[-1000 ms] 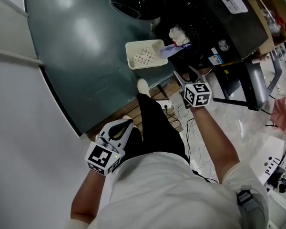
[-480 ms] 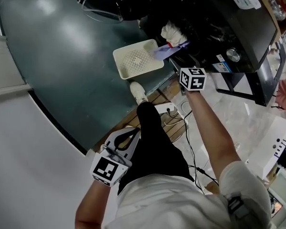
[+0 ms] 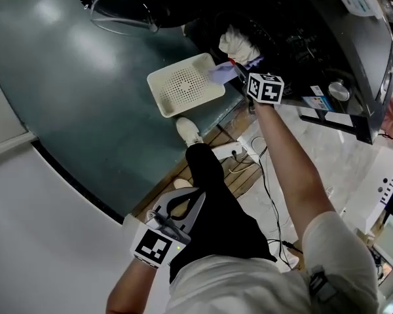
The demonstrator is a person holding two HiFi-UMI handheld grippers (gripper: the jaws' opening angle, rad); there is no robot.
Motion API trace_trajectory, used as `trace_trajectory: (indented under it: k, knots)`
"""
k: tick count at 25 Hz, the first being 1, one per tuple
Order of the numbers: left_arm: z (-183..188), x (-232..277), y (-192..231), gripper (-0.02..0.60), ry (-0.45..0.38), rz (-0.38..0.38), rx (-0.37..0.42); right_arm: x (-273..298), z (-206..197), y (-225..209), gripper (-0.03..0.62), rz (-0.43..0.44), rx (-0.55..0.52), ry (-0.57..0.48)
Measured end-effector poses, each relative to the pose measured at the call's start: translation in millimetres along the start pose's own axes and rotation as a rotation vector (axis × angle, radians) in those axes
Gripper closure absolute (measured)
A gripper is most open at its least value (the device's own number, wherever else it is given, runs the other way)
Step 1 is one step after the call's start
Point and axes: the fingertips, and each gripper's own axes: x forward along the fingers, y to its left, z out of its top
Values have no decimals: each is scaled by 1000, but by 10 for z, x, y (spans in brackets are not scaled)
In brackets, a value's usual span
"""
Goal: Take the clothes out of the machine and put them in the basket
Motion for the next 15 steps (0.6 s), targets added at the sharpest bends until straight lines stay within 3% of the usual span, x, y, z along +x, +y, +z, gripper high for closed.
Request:
trace_trajectory:
  k: [10, 15]
  knots:
    - [47, 311, 374, 583, -6, -42, -12, 669, 93, -454, 169, -69, 41, 23]
    - [2, 405, 551, 583, 12, -47, 1, 961, 14, -622, 168, -86, -7, 65]
